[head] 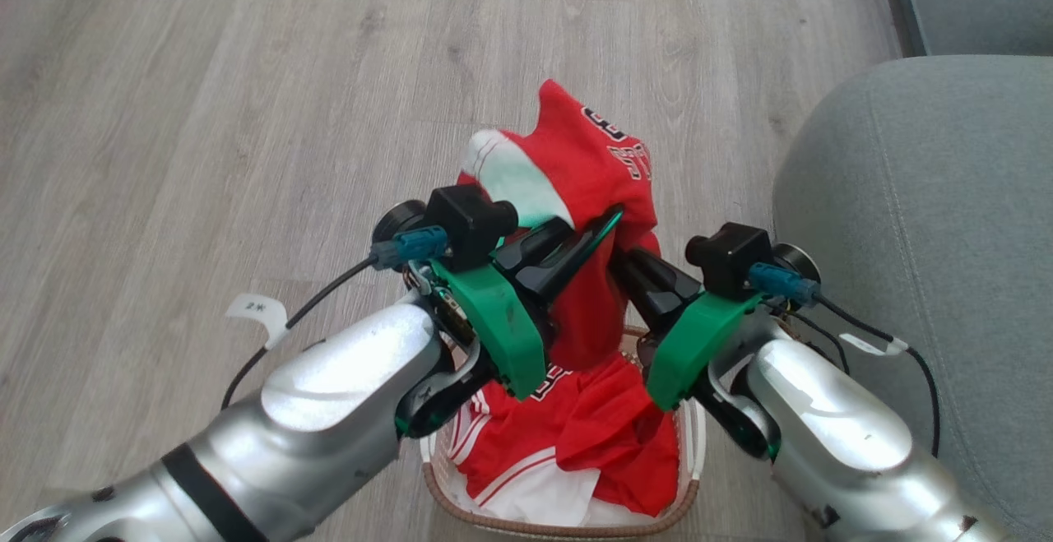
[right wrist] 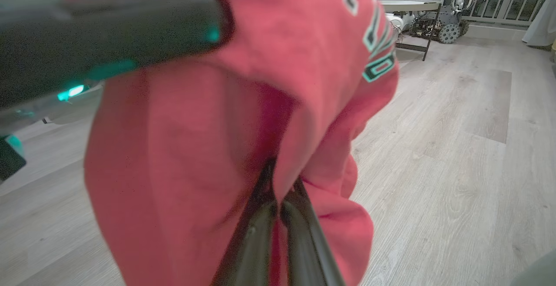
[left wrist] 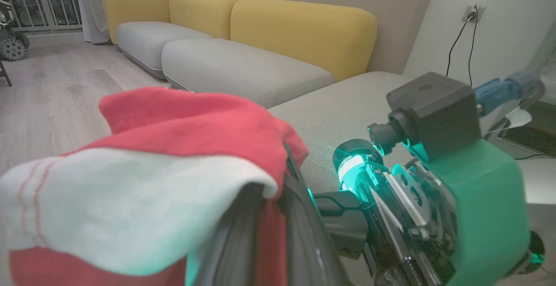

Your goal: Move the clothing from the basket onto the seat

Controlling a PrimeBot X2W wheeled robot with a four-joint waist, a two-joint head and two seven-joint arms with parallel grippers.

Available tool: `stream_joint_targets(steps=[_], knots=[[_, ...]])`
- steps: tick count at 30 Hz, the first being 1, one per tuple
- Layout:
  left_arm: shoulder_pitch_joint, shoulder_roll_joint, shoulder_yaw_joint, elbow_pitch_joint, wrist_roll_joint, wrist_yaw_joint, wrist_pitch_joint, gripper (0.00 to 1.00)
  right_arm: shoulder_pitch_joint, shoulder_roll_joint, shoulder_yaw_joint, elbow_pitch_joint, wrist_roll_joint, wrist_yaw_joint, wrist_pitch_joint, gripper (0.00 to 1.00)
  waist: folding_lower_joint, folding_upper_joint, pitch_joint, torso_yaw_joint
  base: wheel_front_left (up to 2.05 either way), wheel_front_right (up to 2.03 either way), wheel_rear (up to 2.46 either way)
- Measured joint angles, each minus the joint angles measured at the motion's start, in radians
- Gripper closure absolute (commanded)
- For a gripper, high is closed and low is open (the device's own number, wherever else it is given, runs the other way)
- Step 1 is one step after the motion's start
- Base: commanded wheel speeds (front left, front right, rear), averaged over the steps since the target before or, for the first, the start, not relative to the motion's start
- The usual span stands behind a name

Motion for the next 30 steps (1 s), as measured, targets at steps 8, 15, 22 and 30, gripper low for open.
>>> stream_joint_targets(steps=[8, 15, 22, 30], knots=[[0.000, 0.006, 0.000, 0.014, -0.002, 0.001, 0.000, 1.00, -0.011, -0.002, -0.023, 0.022, 0.012, 0.000, -0.041, 1.00, 0.0000, 0.0000, -0.003, -0.016, 0.00, 0.00, 0.00], [0.008, 0.011, 0.000, 0.018, -0.010, 0.011, -0.001, 1.00, 0.004, -0.004, -0.131, 0.006, 0.014, 0.000, -0.070, 1.00, 0.0000, 0.0000, -0.008, -0.041, 0.00, 0.00, 0.00], [0.013, 0.015, -0.013, 0.014, -0.014, 0.024, -0.001, 0.10, 0.083, 0.001, -0.239, -0.056, -0.018, 0.000, -0.080, 1.00, 0.0000, 0.0000, -0.012, -0.076, 0.00, 0.00, 0.00], [0.050, 0.026, -0.026, -0.018, -0.019, 0.037, 0.000, 0.00, 0.158, 0.002, -0.408, -0.151, -0.067, 0.000, -0.084, 1.00, 0.0000, 0.0000, -0.013, -0.128, 0.00, 0.00, 0.00]])
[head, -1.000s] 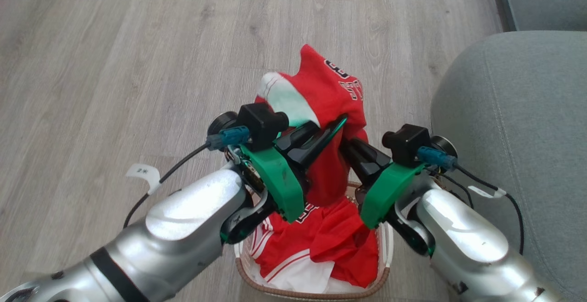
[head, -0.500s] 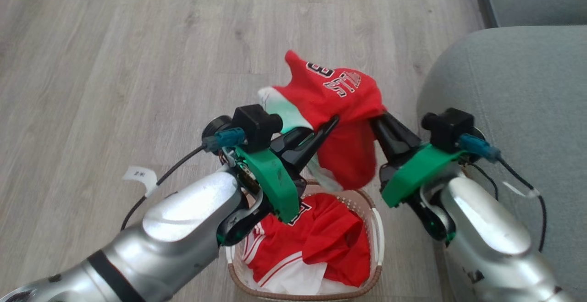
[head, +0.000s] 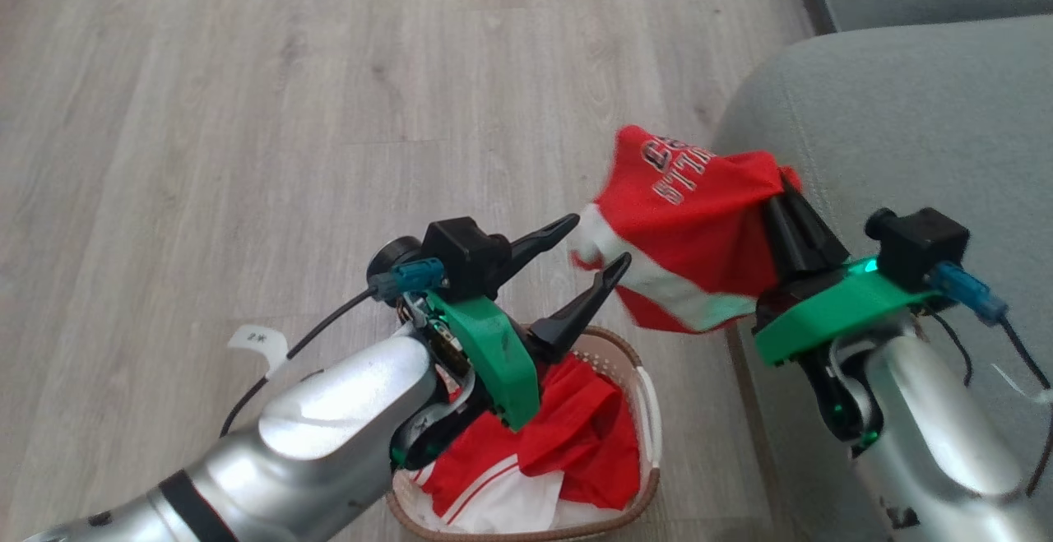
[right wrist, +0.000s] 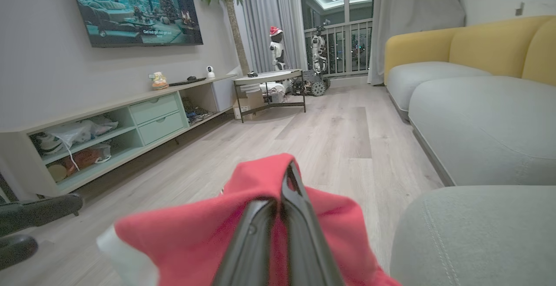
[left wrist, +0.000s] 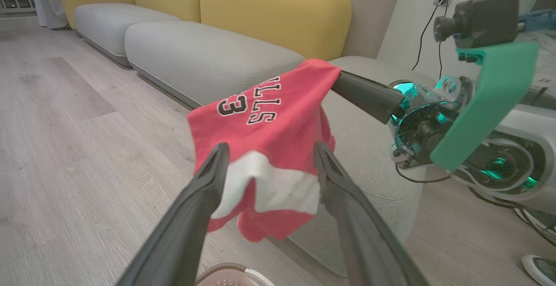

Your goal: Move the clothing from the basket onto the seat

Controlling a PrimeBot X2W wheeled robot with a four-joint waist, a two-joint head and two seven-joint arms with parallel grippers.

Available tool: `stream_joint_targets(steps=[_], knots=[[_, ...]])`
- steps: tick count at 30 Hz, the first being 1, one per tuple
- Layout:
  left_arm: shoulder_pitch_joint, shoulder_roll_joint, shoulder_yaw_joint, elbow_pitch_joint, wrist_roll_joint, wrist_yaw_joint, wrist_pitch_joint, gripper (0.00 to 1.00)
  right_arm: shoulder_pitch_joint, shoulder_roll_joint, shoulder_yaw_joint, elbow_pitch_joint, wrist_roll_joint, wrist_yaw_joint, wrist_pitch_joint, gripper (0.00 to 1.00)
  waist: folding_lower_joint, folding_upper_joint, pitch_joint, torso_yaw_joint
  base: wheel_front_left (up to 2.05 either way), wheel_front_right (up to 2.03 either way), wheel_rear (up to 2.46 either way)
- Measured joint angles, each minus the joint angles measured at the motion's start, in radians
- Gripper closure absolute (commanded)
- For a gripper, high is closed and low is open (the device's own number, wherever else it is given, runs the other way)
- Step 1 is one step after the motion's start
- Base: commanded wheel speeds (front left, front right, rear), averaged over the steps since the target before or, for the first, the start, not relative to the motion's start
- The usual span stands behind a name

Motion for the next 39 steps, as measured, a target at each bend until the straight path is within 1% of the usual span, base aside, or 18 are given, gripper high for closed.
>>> stream_joint_targets(steps=[5, 7, 8, 17, 22, 28, 31, 35, 39], knots=[[0.001, 0.008, -0.002, -0.017, 0.001, 0.016, -0.001, 0.00, 0.044, -0.001, -0.056, -0.066, -0.025, 0.000, 0.000, 1.00, 0.0000, 0.0000, 0.002, -0.044, 0.00, 0.00, 0.00], [0.001, 0.011, -0.003, -0.023, 0.007, 0.017, -0.002, 0.00, 0.058, -0.002, -0.078, -0.098, -0.034, 0.000, 0.002, 1.00, 0.0000, 0.0000, 0.004, -0.066, 0.00, 0.00, 0.00], [0.001, 0.011, -0.003, -0.023, 0.007, 0.017, -0.002, 0.00, 0.058, -0.002, -0.078, -0.098, -0.034, 0.000, 0.002, 1.00, 0.0000, 0.0000, 0.004, -0.066, 0.00, 0.00, 0.00], [0.001, 0.026, -0.003, -0.044, 0.021, 0.031, -0.010, 0.00, 0.126, -0.003, -0.146, -0.242, -0.058, 0.000, 0.040, 1.00, 0.0000, 0.0000, 0.023, -0.176, 0.00, 0.00, 0.00], [0.001, 0.039, -0.002, -0.054, 0.028, 0.039, -0.010, 0.00, 0.162, 0.007, -0.163, -0.302, -0.074, 0.000, 0.056, 1.00, 0.0000, 0.0000, 0.035, -0.241, 0.00, 0.00, 0.00], [0.001, 0.045, -0.002, -0.063, 0.035, 0.046, -0.010, 0.00, 0.190, 0.031, -0.178, -0.354, -0.084, 0.000, 0.061, 1.00, 0.0000, 0.0000, 0.048, -0.316, 0.00, 0.00, 0.00], [0.001, 0.046, -0.002, -0.067, 0.037, 0.049, -0.010, 0.00, 0.206, 0.032, -0.185, -0.369, -0.084, 0.000, 0.063, 1.00, 0.0000, 0.0000, 0.054, -0.349, 0.00, 0.00, 0.00], [0.000, 0.047, -0.002, -0.075, 0.037, 0.053, -0.015, 0.00, 0.220, 0.034, -0.192, -0.387, -0.093, 0.000, 0.064, 1.00, 0.0000, 0.0000, 0.061, -0.383, 0.00, 0.00, 0.00], [-0.001, 0.047, -0.002, -0.085, 0.038, 0.057, -0.017, 0.00, 0.223, 0.036, -0.201, -0.403, -0.093, 0.000, 0.067, 1.00, 0.0000, 0.0000, 0.071, -0.402, 0.00, 0.00, 0.00]])
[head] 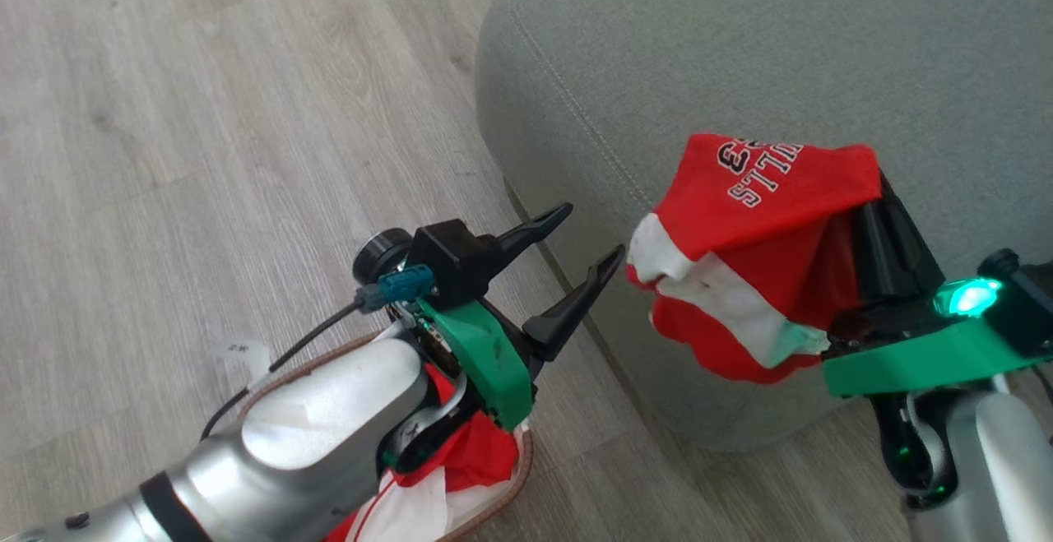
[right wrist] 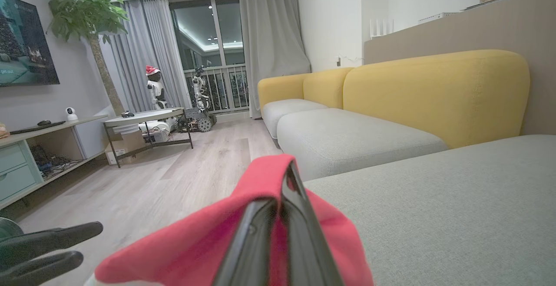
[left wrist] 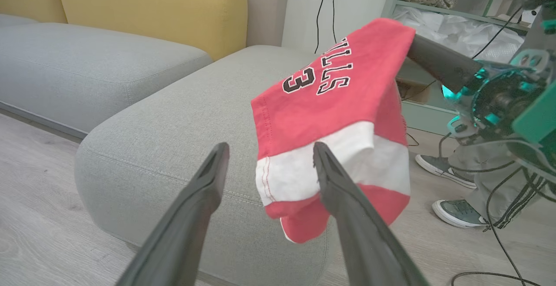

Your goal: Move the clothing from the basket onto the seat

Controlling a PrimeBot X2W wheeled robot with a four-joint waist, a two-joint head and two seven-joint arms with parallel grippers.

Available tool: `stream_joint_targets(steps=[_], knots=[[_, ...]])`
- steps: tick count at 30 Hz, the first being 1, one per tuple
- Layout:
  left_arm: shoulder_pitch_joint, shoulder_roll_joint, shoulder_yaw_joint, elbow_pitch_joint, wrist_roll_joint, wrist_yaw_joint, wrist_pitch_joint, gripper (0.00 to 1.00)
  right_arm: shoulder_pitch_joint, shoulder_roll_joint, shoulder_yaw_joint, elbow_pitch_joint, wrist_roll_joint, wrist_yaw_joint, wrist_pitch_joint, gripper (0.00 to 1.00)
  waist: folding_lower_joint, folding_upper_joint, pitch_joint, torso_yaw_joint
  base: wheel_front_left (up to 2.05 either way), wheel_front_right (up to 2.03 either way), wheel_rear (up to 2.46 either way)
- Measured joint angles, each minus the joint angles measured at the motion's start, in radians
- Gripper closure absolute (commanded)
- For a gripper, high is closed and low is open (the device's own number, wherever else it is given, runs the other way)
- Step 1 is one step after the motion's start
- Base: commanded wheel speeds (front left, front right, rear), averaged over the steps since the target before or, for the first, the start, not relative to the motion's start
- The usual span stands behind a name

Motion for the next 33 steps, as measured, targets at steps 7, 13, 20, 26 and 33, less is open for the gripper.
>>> stream_joint_targets(steps=[7, 13, 20, 26, 33], knots=[[-0.002, 0.003, 0.000, -0.004, 0.007, 0.000, 0.001, 0.00, -0.002, 0.004, -0.009, -0.010, 0.000, 0.000, 0.002, 1.00, 0.0000, 0.0000, 0.019, -0.003, 0.00, 0.00, 0.00], [-0.005, 0.008, -0.003, -0.012, 0.007, 0.000, 0.008, 0.00, -0.049, 0.002, -0.019, 0.009, 0.000, 0.000, 0.007, 1.00, 0.0000, 0.0000, 0.046, 0.004, 0.00, 0.00, 0.00], [-0.042, 0.029, -0.005, -0.039, 0.016, 0.000, 0.026, 0.00, -0.216, -0.031, -0.039, 0.084, -0.007, 0.000, 0.013, 1.00, 0.0000, 0.0000, 0.092, 0.015, 0.00, 0.00, 0.00], [-0.077, 0.037, -0.008, -0.077, 0.035, 0.000, 0.050, 0.00, -0.372, -0.093, -0.065, 0.170, 0.013, 0.000, 0.004, 1.00, 0.0000, 0.0000, 0.151, 0.029, 0.00, 0.00, 0.00], [-0.145, 0.062, -0.012, -0.123, 0.055, -0.002, 0.091, 0.00, -0.574, -0.188, -0.097, 0.292, 0.080, 0.000, 0.005, 1.00, 0.0001, 0.0000, 0.247, 0.052, 0.00, 0.00, 0.00]])
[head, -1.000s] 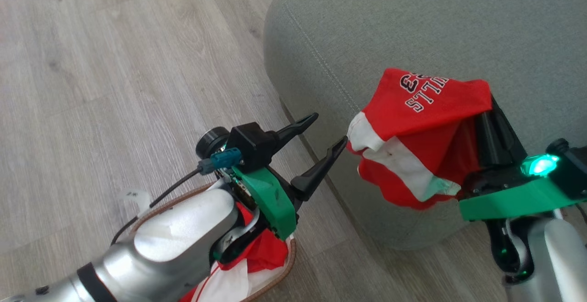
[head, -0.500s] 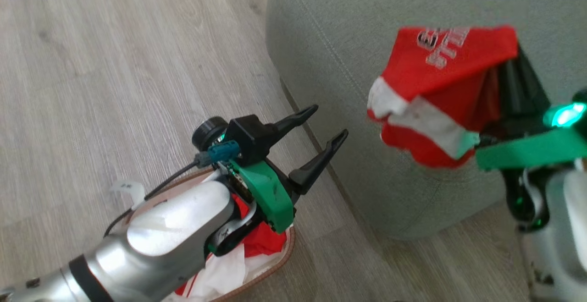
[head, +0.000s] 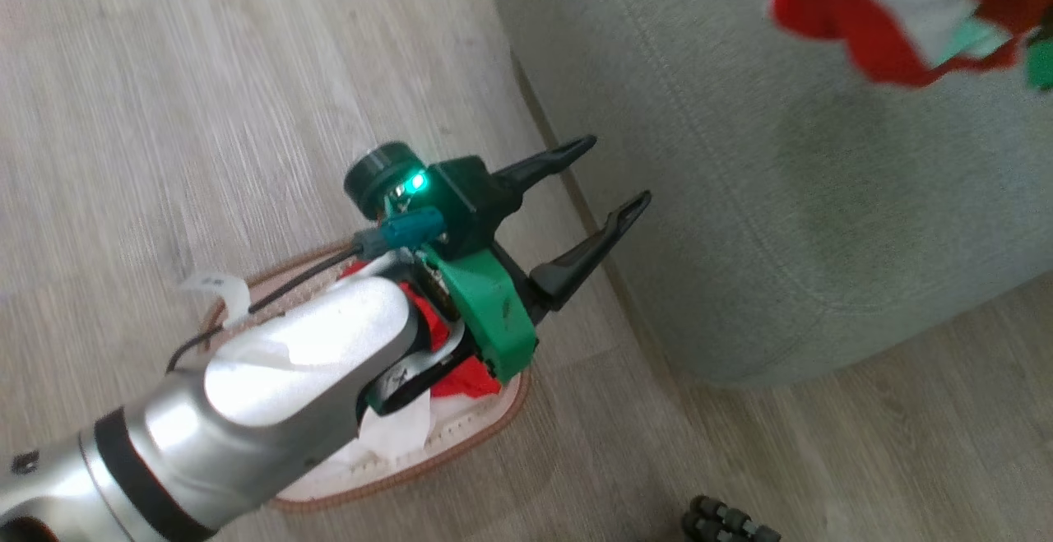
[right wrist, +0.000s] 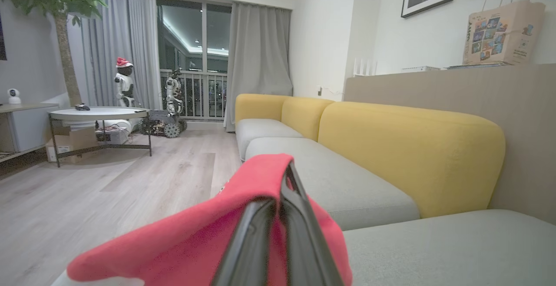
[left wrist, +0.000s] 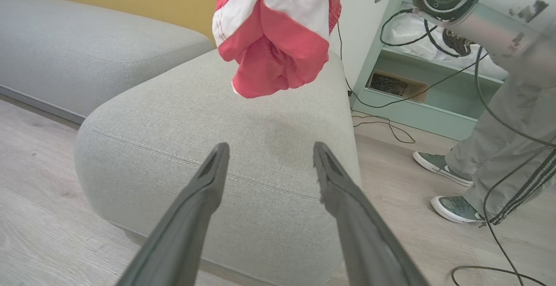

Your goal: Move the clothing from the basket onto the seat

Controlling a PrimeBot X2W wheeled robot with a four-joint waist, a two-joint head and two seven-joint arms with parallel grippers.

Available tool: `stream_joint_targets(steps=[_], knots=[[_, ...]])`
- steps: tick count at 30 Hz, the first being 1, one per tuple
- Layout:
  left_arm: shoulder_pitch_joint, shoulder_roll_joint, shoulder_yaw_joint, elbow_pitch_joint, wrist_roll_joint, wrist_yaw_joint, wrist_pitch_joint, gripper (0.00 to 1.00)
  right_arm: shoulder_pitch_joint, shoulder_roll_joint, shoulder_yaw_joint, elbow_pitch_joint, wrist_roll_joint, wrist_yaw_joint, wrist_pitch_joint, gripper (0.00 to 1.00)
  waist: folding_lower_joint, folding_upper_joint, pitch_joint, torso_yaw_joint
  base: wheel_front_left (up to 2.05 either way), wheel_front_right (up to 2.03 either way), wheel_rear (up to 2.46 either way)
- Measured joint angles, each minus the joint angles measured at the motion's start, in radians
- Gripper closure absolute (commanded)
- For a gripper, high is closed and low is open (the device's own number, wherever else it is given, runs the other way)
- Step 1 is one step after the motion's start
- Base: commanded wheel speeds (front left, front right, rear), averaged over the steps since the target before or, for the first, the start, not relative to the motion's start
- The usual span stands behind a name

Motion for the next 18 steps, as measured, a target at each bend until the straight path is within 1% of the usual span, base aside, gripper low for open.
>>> stream_joint_targets(steps=[2, 3, 8, 12, 13, 14, 18], knots=[[-0.021, 0.004, 0.001, -0.014, 0.006, -0.002, 0.011, 0.00, -0.051, -0.021, -0.002, 0.035, 0.013, 0.000, 0.000, 1.00, 0.0000, 0.0000, 0.032, 0.008, 0.00, 0.00, 0.00], [-0.021, 0.004, 0.001, -0.014, 0.006, -0.002, 0.011, 0.00, -0.051, -0.021, -0.002, 0.035, 0.013, 0.000, 0.000, 1.00, 0.0000, 0.0000, 0.032, 0.008, 0.00, 0.00, 0.00], [-0.059, 0.016, 0.003, -0.037, 0.014, -0.006, 0.030, 0.00, -0.163, -0.073, -0.009, 0.148, 0.020, 0.000, -0.007, 1.00, 0.0001, 0.0000, 0.110, 0.031, 0.00, 0.00, 0.00], [-0.082, 0.025, 0.002, -0.044, 0.026, -0.006, 0.041, 0.00, -0.227, -0.105, -0.036, 0.247, 0.017, 0.000, -0.012, 1.00, 0.0002, 0.0000, 0.164, 0.053, 0.00, 0.00, 0.00], [-0.088, 0.025, 0.003, -0.047, 0.030, -0.007, 0.042, 0.00, -0.240, -0.113, -0.046, 0.272, 0.011, 0.000, -0.014, 1.00, 0.0001, 0.0000, 0.175, 0.060, 0.00, 0.00, 0.00], [-0.097, 0.027, 0.003, -0.051, 0.030, -0.011, 0.046, 0.00, -0.263, -0.128, -0.060, 0.324, -0.009, 0.000, -0.015, 1.00, 0.0002, 0.0000, 0.195, 0.073, 0.00, 0.00, 0.00], [-0.106, 0.029, 0.003, -0.056, 0.031, -0.013, 0.048, 0.00, -0.294, -0.139, -0.078, 0.424, -0.062, 0.000, -0.009, 1.00, 0.0001, 0.0000, 0.224, 0.099, 0.00, 0.00, 0.00]])
